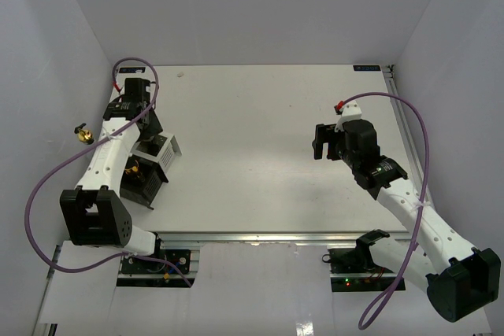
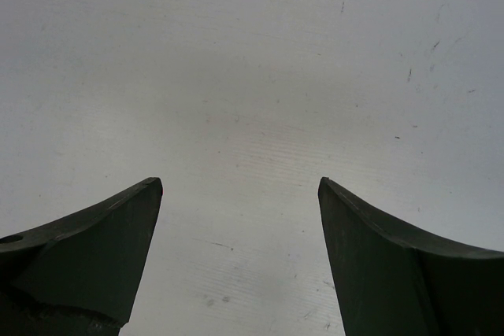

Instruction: Organize the condiment bottles

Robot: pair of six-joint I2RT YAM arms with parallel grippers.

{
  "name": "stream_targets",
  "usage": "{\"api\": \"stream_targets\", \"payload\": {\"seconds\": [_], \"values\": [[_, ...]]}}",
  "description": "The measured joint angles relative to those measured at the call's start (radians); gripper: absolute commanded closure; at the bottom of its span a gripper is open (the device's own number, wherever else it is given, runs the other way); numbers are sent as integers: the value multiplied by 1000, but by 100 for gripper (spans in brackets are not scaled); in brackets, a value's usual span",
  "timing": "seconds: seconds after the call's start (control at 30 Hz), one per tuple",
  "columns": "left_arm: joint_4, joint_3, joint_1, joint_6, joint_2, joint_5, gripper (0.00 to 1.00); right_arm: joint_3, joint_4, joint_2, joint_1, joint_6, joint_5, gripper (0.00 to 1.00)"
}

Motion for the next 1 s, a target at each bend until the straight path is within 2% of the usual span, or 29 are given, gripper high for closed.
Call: {"api": "stream_targets", "payload": {"seconds": [0.1, 0.23, 0.3, 0.7, 0.9, 1.0], "values": [[15, -16, 0, 3, 1, 1, 41, 0, 1, 1, 0, 0, 0, 13], [18, -22, 1, 7, 10, -1, 27, 0, 1, 2, 0, 0, 0, 13], [14, -30, 1, 10, 10, -2, 24, 0, 1, 2, 0, 0, 0, 13], [-6, -30, 1, 18, 10, 11, 19, 0, 1, 2, 0, 0, -1, 13], [-19, 67, -8, 59, 8, 158, 17, 0, 1, 5, 0, 0, -7, 12], [-15, 147, -39, 75, 8, 219, 16, 3, -7, 12, -1, 0, -31, 3]]}}
